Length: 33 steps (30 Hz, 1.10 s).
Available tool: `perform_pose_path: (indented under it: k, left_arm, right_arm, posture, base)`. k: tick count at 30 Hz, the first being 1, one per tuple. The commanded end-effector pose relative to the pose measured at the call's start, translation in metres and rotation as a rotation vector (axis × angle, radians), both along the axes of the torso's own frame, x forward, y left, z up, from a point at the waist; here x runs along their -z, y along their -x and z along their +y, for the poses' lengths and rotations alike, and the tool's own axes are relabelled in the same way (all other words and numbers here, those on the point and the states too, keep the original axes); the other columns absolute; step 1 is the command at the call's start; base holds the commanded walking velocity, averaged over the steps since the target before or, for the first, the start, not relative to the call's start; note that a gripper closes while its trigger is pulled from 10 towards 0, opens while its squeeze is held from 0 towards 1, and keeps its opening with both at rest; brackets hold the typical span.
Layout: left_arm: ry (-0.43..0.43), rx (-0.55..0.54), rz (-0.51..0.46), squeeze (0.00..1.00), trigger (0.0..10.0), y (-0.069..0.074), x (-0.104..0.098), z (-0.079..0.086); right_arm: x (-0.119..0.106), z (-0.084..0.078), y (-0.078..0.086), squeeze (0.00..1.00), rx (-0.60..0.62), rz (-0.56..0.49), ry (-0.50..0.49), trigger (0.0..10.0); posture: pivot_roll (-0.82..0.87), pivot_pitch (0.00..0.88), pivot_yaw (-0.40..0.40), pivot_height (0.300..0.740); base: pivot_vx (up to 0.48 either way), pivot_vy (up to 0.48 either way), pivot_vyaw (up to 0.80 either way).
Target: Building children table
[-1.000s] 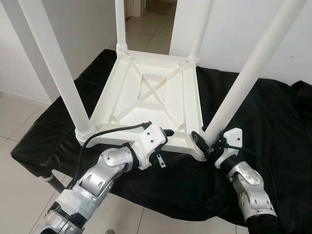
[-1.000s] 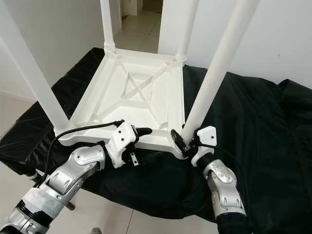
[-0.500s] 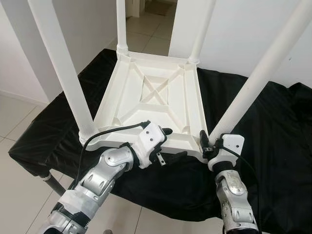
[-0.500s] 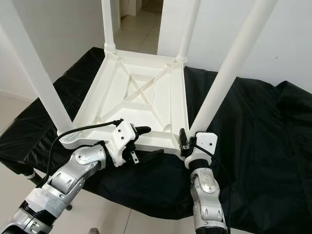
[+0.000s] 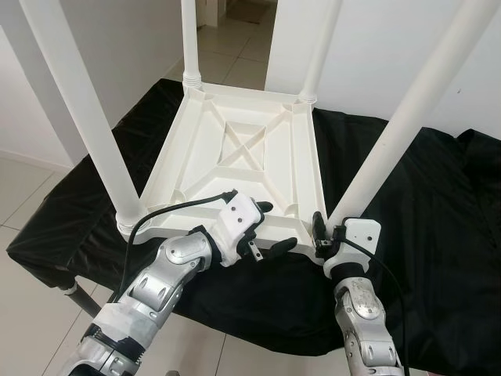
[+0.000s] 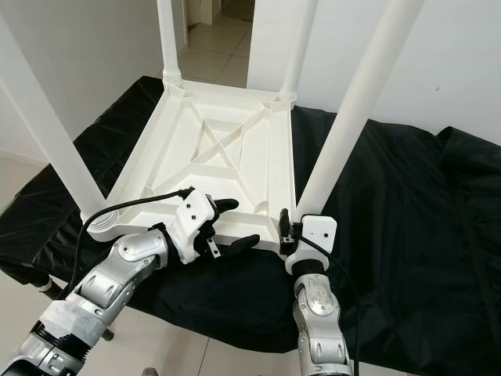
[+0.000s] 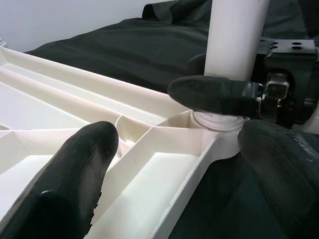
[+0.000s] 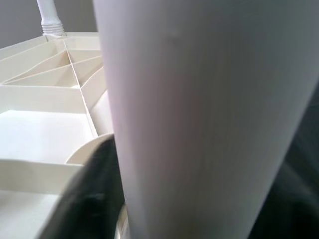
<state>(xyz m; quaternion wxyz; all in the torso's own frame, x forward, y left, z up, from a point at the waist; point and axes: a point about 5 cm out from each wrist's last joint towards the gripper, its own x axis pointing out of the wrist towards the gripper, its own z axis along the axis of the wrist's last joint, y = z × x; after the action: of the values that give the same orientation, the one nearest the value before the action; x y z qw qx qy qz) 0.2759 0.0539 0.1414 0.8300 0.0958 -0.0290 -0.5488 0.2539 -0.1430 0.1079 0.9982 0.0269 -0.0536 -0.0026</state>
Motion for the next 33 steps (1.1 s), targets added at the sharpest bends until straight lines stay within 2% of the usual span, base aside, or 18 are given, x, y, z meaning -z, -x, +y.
perform_pose_path:
  k: [1, 6, 9, 12, 13, 14, 15, 19, 21, 22, 27, 28, 33]
  left_arm:
    - [-0.011, -0.007, -0.013, 0.00, 10.0, 0.001, 0.000, 0.001]
    - [0.007, -0.019, 0.002, 0.00, 10.0, 0.002, -0.003, 0.001]
    - [0.002, -0.028, 0.026, 0.00, 10.0, 0.005, -0.003, 0.001]
    - [-0.004, -0.026, 0.025, 0.00, 10.0, 0.007, -0.003, 0.002]
    - [0.000, -0.019, 0.033, 0.00, 10.0, 0.009, -0.003, 0.002]
    - [0.004, -0.017, 0.036, 0.00, 10.0, 0.010, -0.003, 0.003]
    - [0.000, -0.025, 0.031, 0.00, 10.0, 0.011, -0.002, 0.004]
    - [-0.006, -0.039, 0.022, 0.00, 10.0, 0.012, 0.000, 0.005]
    - [0.015, -0.071, 0.000, 0.00, 10.0, 0.012, 0.000, 0.007]
    - [0.016, -0.123, 0.003, 0.00, 10.0, 0.009, 0.004, 0.009]
    - [0.032, -0.178, -0.003, 0.00, 10.0, 0.008, 0.006, 0.012]
    - [0.046, -0.216, -0.037, 0.00, 10.0, 0.006, 0.007, 0.014]
    - [0.081, -0.271, 0.018, 0.00, 10.0, 0.001, 0.011, 0.020]
  right_arm:
    - [-0.001, -0.004, 0.002, 1.00, -0.021, -0.001, 0.000, 10.0]
    - [-0.004, -0.012, 0.004, 1.00, -0.055, -0.010, 0.010, 10.0]
    - [-0.009, -0.020, 0.005, 1.00, -0.158, -0.025, 0.018, 10.0]
    - [-0.011, -0.023, 0.004, 1.00, -0.184, -0.029, 0.044, 10.0]
    - [-0.011, -0.025, 0.004, 0.81, -0.202, -0.034, 0.045, 10.0]
    - [-0.012, -0.026, 0.004, 0.81, -0.221, -0.037, 0.046, 10.0]
    - [-0.012, -0.028, 0.004, 0.00, -0.258, -0.043, 0.054, 10.0]
    - [-0.011, -0.027, 0.004, 0.00, -0.285, -0.047, 0.052, 10.0]
    - [-0.009, -0.027, 0.004, 0.00, -0.298, -0.056, 0.044, 10.0]
    - [-0.008, -0.026, 0.005, 0.00, -0.301, -0.073, 0.049, 10.0]
    - [-0.004, -0.022, 0.007, 0.00, -0.297, -0.092, 0.050, 10.0]
    - [0.001, -0.020, 0.007, 0.00, -0.268, -0.089, 0.049, 10.0]
    - [0.005, -0.017, 0.006, 0.00, -0.261, -0.092, 0.040, 10.0]
  posture:
    - [-0.07, 0.000, -0.058, 0.740]
    - [-0.06, 0.000, -0.055, 0.740]
    - [-0.05, 0.000, -0.054, 0.740]
    - [-0.05, 0.000, -0.054, 0.740]
    - [-0.05, 0.000, -0.059, 0.740]
    - [-0.05, 0.000, -0.059, 0.740]
    - [-0.04, 0.000, -0.063, 0.740]
    - [-0.04, 0.000, -0.064, 0.740]
    - [-0.04, 0.000, -0.066, 0.740]
    - [-0.04, 0.000, -0.063, 0.740]
    - [-0.04, 0.000, -0.057, 0.740]
    - [-0.04, 0.000, -0.053, 0.740]
    - [-0.06, 0.000, -0.030, 0.740]
  base:
    - [0.000, 0.000, 0.00]
    - [0.000, 0.000, 0.00]
    - [0.000, 0.000, 0.00]
    - [0.000, 0.000, 0.00]
    - [0.000, 0.000, 0.00]
    - [0.000, 0.000, 0.00]
    - [0.000, 0.000, 0.00]
    - [0.000, 0.000, 0.00]
    - [0.000, 0.000, 0.00]
    - [0.000, 0.000, 0.00]
    - [0.000, 0.000, 0.00]
    - [0.000, 0.000, 0.00]
    - [0.000, 0.000, 0.00]
